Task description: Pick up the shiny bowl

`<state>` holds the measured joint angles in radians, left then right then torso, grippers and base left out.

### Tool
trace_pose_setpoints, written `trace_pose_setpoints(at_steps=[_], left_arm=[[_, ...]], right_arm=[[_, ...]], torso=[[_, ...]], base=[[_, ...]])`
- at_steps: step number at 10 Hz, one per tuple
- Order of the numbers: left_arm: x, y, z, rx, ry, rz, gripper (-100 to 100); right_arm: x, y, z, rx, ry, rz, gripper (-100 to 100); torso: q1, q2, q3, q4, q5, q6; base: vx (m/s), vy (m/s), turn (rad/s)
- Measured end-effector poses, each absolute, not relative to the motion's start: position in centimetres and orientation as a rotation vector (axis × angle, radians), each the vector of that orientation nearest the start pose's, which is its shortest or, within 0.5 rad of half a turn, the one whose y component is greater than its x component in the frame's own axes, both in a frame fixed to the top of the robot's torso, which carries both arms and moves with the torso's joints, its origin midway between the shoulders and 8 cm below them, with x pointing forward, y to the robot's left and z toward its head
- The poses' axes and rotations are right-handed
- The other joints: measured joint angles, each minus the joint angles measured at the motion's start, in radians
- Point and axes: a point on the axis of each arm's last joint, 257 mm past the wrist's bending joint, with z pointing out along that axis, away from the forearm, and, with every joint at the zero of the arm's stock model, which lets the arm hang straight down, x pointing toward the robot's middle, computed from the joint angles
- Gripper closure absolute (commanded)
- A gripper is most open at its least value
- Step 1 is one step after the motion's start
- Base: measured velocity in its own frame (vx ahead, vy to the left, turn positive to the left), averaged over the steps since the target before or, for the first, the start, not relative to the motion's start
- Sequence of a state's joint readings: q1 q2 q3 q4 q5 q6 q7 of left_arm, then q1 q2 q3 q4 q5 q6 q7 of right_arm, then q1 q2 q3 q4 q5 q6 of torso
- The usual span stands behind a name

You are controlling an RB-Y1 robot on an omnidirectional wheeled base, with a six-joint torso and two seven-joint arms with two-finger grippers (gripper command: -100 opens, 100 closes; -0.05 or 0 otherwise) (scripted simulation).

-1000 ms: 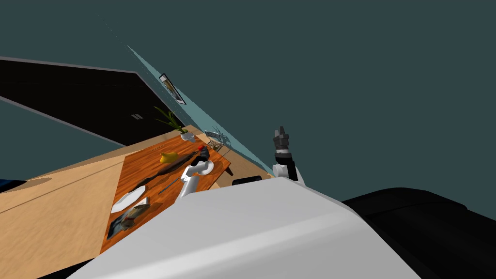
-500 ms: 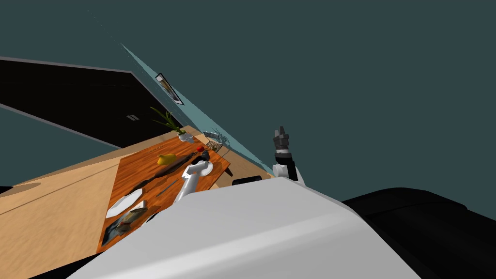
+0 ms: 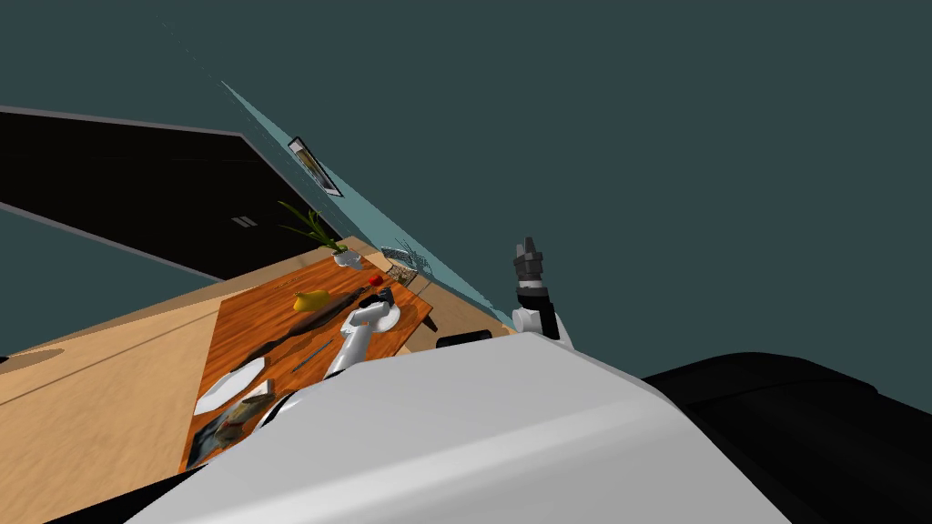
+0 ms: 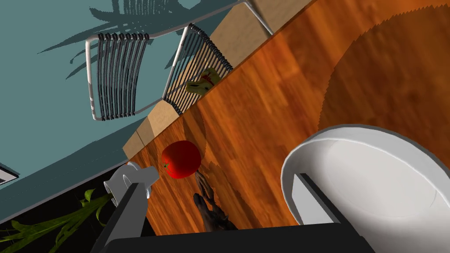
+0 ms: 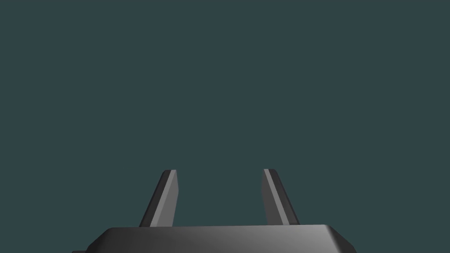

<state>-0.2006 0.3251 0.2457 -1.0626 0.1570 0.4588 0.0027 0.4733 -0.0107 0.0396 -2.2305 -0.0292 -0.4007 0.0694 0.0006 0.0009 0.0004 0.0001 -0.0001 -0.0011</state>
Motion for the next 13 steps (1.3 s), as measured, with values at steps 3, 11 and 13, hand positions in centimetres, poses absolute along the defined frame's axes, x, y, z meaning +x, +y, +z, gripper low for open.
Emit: trace_pose_setpoints(at_steps=[3, 11, 13], left_arm=[[48.8, 47.2, -43.8, -1.904, 1.464, -0.502, -100], [43.3, 47.2, -50.2, -2.178, 1.540, -0.346, -100], [40.9, 46.8, -52.1, -2.271, 1.560, -0.296, -100]], right_arm=[[37.3, -26.9, -0.9, 0.744, 0.714, 1.277, 0], [37.3, -26.9, -0.9, 0.744, 0.714, 1.277, 0], [37.3, -26.9, -0.9, 0.744, 0.714, 1.277, 0]], torso=[[0.001, 0.000, 0.000, 0.000, 0.000, 0.000], [0.002, 0.000, 0.000, 0.000, 0.001, 0.000], [0.003, 0.000, 0.000, 0.000, 0.001, 0.000]], base=[[-0.001, 0.023, -0.020], [-0.002, 0.036, -0.013], [-0.004, 0.052, -0.005]])
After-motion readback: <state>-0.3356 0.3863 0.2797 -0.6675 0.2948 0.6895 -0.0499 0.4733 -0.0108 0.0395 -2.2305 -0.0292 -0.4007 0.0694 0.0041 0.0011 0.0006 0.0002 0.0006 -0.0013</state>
